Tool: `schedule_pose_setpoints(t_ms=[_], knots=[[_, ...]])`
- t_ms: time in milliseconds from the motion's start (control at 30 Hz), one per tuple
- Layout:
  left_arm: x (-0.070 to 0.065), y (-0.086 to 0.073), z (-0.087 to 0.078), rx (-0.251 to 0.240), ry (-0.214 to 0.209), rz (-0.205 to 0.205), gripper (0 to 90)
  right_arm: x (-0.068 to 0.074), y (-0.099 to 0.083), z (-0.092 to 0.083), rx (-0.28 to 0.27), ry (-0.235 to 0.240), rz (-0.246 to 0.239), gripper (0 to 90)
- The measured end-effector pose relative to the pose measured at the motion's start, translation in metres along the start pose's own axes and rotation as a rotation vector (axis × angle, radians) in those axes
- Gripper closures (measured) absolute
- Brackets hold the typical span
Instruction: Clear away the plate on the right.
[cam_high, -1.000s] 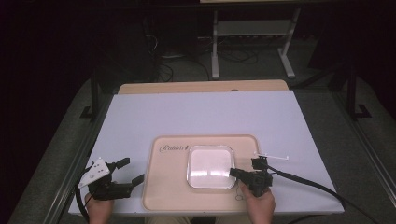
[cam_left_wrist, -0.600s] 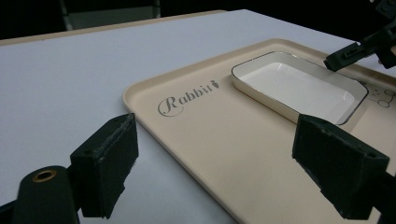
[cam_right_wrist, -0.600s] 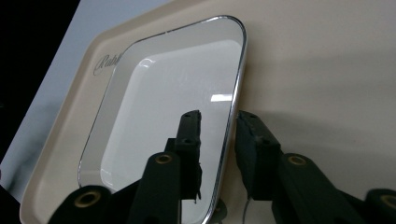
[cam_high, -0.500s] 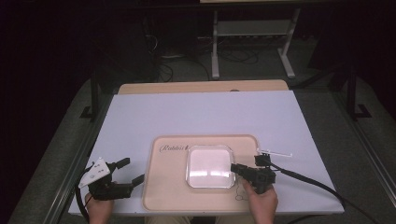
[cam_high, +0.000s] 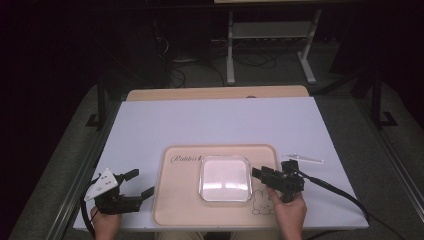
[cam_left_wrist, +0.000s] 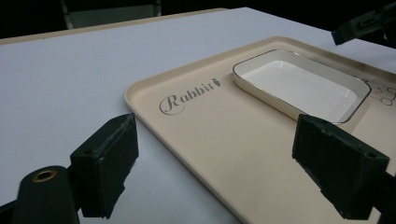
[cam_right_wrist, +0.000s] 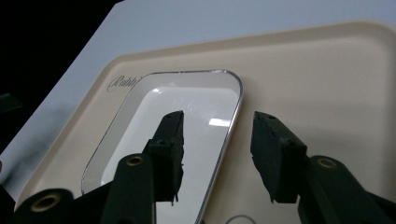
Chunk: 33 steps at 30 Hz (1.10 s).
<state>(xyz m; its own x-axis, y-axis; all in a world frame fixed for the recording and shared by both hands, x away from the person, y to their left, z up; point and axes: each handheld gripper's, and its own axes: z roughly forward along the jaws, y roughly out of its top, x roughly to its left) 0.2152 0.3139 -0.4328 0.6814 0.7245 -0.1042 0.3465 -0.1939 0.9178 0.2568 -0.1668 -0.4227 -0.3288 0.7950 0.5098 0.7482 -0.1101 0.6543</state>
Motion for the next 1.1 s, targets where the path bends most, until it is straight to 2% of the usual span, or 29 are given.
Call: schedule_pose_setpoints(t_ms=[500, 667, 867, 1100], knots=[[0.001, -0.001, 0.002, 0.012, 0.001, 0.004, 14.0, -0.01, 0.018, -0.01, -0.068, 0.0, -0.137, 40.4], [0.001, -0.001, 0.002, 0.018, 0.001, 0.005, 14.0, -0.013, 0.023, -0.011, -0.076, 0.014, -0.16, 38.2], [0.001, -0.001, 0.004, 0.024, 0.002, 0.008, 14.0, -0.017, 0.032, -0.017, -0.117, 0.025, -0.226, 36.0], [0.001, -0.001, 0.004, 0.027, 0.006, 0.008, 14.0, -0.022, 0.038, -0.023, -0.134, -0.005, -0.318, 33.4]])
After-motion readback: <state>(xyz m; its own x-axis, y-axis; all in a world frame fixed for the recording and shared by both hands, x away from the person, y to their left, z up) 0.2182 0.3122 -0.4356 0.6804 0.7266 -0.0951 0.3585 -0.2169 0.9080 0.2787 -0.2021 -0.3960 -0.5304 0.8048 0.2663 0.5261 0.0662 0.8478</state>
